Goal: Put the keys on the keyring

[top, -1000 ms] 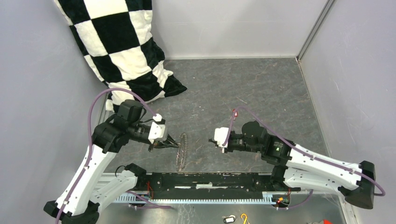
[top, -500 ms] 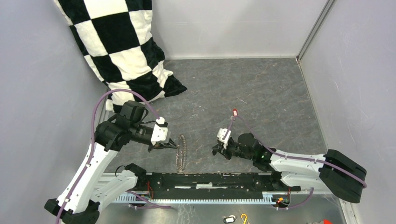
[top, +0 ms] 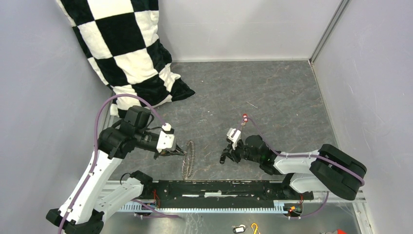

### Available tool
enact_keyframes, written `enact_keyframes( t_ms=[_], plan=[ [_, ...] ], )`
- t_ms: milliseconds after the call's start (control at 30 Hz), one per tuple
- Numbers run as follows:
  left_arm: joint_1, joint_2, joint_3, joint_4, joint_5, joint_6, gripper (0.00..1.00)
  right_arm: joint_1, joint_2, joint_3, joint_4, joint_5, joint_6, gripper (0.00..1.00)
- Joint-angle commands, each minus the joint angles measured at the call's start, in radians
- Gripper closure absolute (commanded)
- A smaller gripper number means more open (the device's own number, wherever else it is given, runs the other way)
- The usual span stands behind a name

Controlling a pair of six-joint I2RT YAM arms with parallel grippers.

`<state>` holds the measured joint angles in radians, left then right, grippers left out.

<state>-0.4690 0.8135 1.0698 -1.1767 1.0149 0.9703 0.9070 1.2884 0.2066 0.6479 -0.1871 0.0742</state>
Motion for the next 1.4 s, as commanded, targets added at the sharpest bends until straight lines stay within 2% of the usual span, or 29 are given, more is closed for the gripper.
enact_keyframes(
  t_ms=[0, 100, 233, 367, 467, 600, 800, 1067, 1167, 1367],
  plan=[
    [-0.002, -0.014, 0.019, 0.01, 0.034, 0.046, 0.98, -0.018, -0.02, 0.064, -0.022, -0.007, -0.017, 0.74],
    [-0.002, -0.012, 0.022, 0.01, 0.034, 0.044, 0.98, -0.026, -0.069, 0.084, -0.091, 0.017, -0.05, 0.65],
    [-0.002, -0.009, 0.024, 0.01, 0.036, 0.044, 0.98, -0.039, -0.132, 0.101, -0.171, 0.042, -0.11, 0.59],
    [-0.002, -0.007, 0.031, 0.01, 0.035, 0.038, 0.98, -0.067, -0.167, 0.123, -0.268, -0.054, -0.215, 0.51],
    [-0.002, -0.005, 0.035, 0.009, 0.036, 0.031, 0.98, -0.07, -0.193, 0.147, -0.383, -0.209, -0.442, 0.5],
    [-0.002, -0.001, 0.036, 0.007, 0.038, 0.028, 0.98, -0.1, -0.218, 0.209, -0.522, -0.274, -0.726, 0.5],
    [-0.002, -0.001, 0.041, 0.001, 0.051, 0.026, 0.98, -0.18, -0.064, 0.339, -0.642, -0.375, -0.881, 0.5],
    [-0.003, -0.008, 0.05, -0.003, 0.05, 0.027, 0.98, -0.227, 0.101, 0.471, -0.883, -0.561, -0.979, 0.54],
    [-0.002, -0.009, 0.056, -0.005, 0.047, 0.027, 0.98, -0.23, 0.158, 0.534, -0.968, -0.579, -1.018, 0.56],
    [-0.002, -0.02, 0.066, -0.028, 0.035, 0.048, 0.98, -0.229, 0.229, 0.572, -0.99, -0.583, -1.028, 0.58]
  ],
)
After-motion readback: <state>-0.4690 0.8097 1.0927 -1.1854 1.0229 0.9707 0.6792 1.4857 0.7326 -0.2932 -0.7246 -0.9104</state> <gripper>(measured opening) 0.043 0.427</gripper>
